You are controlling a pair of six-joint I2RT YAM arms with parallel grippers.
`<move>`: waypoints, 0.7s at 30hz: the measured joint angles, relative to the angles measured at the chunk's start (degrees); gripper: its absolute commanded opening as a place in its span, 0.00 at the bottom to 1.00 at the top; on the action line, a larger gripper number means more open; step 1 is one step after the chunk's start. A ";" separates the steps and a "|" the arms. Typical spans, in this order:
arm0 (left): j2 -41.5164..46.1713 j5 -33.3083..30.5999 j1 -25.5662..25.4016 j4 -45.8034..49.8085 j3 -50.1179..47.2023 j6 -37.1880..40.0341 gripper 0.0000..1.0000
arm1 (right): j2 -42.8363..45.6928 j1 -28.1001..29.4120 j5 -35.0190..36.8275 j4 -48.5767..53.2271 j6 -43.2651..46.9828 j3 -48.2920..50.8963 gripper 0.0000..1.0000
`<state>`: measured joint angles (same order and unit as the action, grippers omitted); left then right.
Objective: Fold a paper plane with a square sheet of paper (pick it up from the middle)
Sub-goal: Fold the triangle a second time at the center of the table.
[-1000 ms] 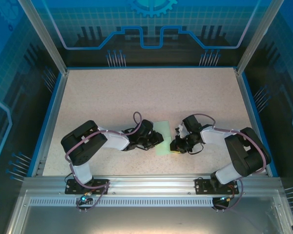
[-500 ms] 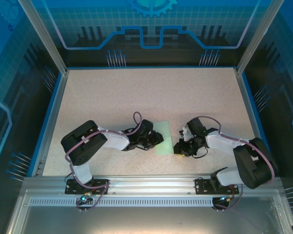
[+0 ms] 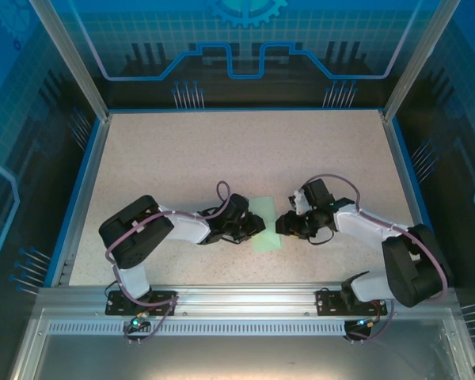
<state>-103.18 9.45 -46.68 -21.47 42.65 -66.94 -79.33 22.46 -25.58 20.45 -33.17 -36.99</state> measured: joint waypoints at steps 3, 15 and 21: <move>0.00 0.00 0.00 0.22 0.09 0.02 0.25 | -3.19 0.02 -0.28 -1.51 0.26 -1.38 0.45; 0.00 0.04 0.00 0.83 0.39 0.98 0.26 | -11.02 0.17 -0.35 -3.67 0.81 -3.19 0.42; 0.04 0.04 0.00 0.87 0.39 1.07 0.26 | -11.13 0.17 -0.37 -3.82 0.83 -3.19 0.37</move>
<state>-103.13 9.50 -46.68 -20.60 43.05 -65.87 -90.45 22.63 -25.96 16.62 -32.34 -40.18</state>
